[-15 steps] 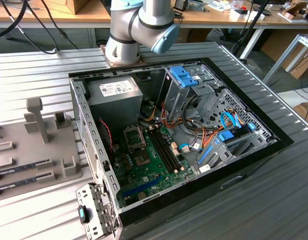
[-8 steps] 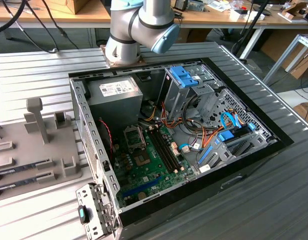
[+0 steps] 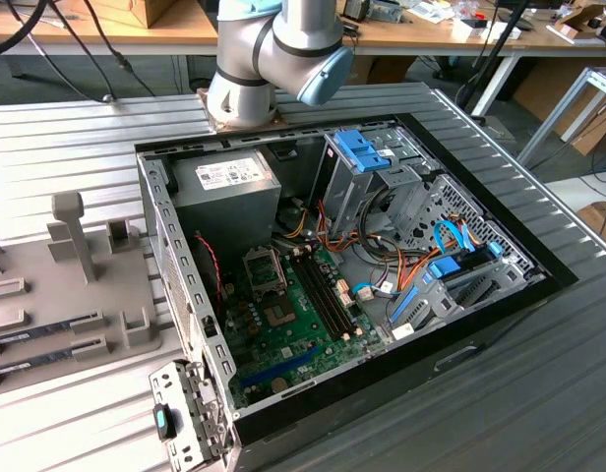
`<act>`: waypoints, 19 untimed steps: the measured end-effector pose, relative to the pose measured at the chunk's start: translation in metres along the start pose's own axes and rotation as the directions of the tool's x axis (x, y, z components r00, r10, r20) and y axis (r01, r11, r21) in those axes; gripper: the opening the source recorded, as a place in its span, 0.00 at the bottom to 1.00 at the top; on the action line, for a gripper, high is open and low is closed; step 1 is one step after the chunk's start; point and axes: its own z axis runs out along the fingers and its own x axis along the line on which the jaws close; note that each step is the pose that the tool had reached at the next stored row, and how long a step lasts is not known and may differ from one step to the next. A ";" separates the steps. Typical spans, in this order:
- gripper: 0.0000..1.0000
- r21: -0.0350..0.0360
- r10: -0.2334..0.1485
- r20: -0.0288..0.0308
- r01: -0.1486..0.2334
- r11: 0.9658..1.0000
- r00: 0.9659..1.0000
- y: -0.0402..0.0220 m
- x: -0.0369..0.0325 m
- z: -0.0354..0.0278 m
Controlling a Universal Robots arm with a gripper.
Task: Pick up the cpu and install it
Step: 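Pick up the cpu and move it towards the insertion slot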
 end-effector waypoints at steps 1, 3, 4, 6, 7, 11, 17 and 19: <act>0.47 0.000 0.000 0.000 0.000 1.000 1.000 0.0000 0.0000 -0.0006; 0.47 0.000 0.000 0.000 0.000 1.000 1.000 0.0001 0.0000 -0.0018; 0.47 0.000 0.000 0.000 0.000 1.000 1.000 0.0001 -0.0001 -0.0026; 0.47 0.000 0.000 0.000 0.000 1.000 1.000 0.0001 -0.0001 -0.0042; 0.47 0.000 0.000 0.000 0.000 1.000 1.000 0.0002 -0.0001 -0.0047; 0.47 0.000 0.000 0.000 0.000 1.000 1.000 0.0002 -0.0002 -0.0070; 0.47 0.000 0.000 0.000 0.000 1.000 1.000 0.0004 -0.0003 -0.0118; 0.47 0.000 0.000 0.000 0.000 1.000 1.000 0.0004 -0.0003 -0.0134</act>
